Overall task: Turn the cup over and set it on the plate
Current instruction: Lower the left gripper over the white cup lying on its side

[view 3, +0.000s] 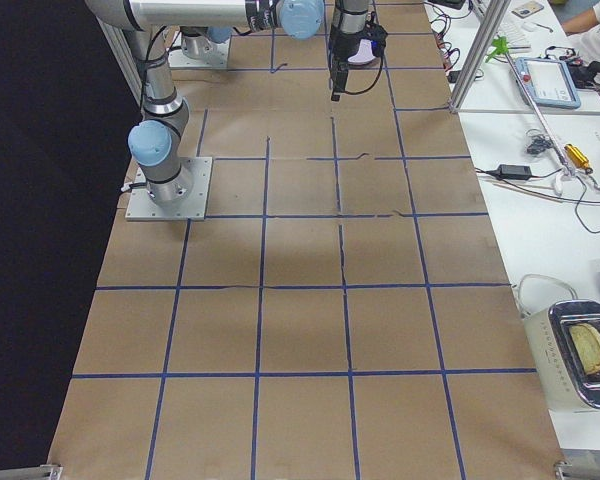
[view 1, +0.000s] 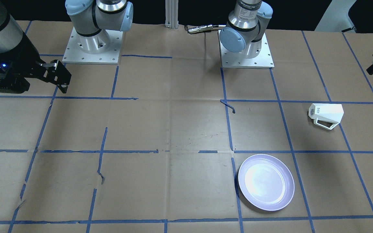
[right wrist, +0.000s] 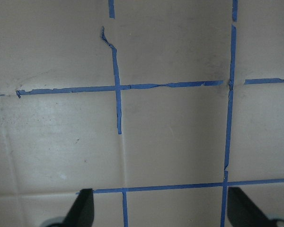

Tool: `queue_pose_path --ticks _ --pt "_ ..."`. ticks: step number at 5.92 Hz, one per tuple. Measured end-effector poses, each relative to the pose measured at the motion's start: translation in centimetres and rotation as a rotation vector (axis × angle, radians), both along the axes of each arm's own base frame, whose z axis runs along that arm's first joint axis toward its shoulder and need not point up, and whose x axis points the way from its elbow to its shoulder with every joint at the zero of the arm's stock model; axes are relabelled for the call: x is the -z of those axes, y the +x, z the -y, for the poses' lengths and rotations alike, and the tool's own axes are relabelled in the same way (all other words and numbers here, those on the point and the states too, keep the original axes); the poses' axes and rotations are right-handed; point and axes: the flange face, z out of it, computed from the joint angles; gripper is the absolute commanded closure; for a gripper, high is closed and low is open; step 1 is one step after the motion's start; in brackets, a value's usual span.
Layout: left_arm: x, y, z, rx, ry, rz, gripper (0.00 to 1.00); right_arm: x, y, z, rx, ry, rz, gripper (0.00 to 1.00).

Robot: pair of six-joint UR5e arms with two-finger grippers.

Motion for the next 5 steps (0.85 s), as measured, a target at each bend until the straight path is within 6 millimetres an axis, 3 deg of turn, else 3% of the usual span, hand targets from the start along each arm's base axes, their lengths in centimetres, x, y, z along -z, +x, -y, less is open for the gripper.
queue_pose_path --ticks 1,2,5 --pt "3.3 4.5 -0.3 0.035 0.009 -0.05 0.02 0.0 0.0 0.0 0.0 0.0 0.0 0.0" --pt "6.8 7.6 -0.5 0.067 0.031 -0.102 0.02 0.0 0.0 0.0 0.0 0.0 0.0 0.0" --pt "17.8 14.2 -1.7 0.222 0.084 -0.261 0.02 0.0 0.0 0.0 0.0 0.0 0.0 0.0"
